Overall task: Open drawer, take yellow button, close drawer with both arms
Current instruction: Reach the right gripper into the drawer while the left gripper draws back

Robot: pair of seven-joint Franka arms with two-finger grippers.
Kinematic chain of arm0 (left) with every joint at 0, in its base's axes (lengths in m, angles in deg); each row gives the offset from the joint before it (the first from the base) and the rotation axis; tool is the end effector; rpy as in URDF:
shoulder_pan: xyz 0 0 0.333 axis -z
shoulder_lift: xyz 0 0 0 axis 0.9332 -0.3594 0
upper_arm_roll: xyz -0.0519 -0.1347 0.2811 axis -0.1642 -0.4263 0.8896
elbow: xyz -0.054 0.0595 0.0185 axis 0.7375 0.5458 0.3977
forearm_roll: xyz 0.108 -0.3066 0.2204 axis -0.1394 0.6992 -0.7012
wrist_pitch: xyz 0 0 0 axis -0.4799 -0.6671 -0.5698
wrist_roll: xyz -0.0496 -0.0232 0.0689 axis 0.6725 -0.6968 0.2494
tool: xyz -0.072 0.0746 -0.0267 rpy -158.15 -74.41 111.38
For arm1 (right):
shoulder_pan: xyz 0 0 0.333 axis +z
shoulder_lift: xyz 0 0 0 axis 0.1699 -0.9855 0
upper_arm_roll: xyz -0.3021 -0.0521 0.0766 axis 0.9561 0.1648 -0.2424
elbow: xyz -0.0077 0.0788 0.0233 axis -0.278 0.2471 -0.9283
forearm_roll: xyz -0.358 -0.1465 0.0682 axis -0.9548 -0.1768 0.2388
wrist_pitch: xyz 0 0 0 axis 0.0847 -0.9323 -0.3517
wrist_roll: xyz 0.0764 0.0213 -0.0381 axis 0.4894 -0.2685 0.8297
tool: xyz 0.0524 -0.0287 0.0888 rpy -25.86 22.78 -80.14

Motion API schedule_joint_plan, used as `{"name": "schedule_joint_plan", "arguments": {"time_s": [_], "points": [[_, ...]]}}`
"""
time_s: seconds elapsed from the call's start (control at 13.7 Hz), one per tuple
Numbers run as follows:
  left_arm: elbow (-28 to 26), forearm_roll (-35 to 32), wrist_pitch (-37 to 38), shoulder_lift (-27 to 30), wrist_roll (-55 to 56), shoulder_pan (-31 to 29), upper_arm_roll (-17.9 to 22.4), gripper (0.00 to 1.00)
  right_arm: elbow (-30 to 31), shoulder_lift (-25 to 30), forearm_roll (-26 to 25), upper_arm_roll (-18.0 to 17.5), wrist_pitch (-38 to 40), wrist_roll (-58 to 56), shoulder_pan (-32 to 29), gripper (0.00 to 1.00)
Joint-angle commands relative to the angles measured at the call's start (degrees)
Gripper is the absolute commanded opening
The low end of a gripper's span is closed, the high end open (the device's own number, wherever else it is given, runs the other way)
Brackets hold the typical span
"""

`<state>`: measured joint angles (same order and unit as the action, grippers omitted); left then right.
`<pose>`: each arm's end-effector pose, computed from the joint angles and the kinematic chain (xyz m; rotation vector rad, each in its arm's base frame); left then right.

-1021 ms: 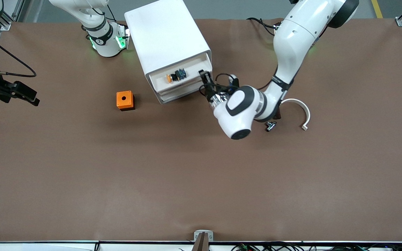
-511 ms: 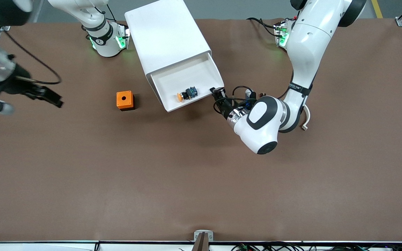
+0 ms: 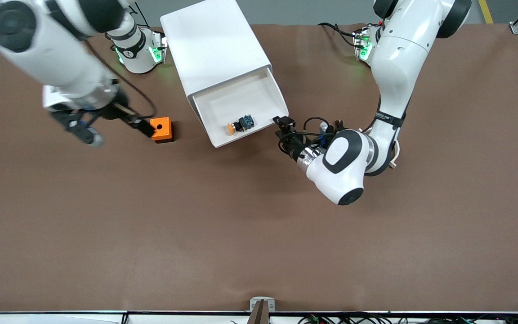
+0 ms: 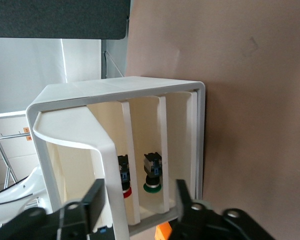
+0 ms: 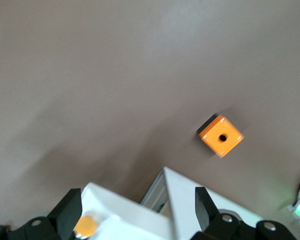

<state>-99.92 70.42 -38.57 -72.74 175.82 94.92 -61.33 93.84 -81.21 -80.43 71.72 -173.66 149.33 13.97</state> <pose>0.5649 -0.3886 0.2800 -1.2228 -1.9850 1.3124 0.5282 0.2572 0.5565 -2.9091 1.0518 0.1404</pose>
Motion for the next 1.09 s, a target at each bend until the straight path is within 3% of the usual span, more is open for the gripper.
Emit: {"name": "schedule_joint_plan", "arguments": {"time_s": [0.0,0.29,0.66,1.02], "points": [[1.43,0.06,0.55,0.2,-0.69,-2.41,-0.07,0.99,3.45,-0.12,0.13,0.67,-5.2,10.66,6.28,1.0],[1.52,-0.55,2.48,2.75,-1.56,-7.42,0.2,0.99,5.67,-2.13,-1.44,0.76,-10.93,23.32,14.2,1.0],[1.52,-3.62,4.15,5.38,-10.25,-15.42,0.2,0.99,7.33,-6.0,-6.01,0.76,-17.08,36.17,21.77,1.0],[1.43,-21.0,4.24,6.8,-20.28,-16.4,-0.06,0.99,7.6,-9.34,-8.04,0.76,-21.13,41.01,23.27,1.0]]}}
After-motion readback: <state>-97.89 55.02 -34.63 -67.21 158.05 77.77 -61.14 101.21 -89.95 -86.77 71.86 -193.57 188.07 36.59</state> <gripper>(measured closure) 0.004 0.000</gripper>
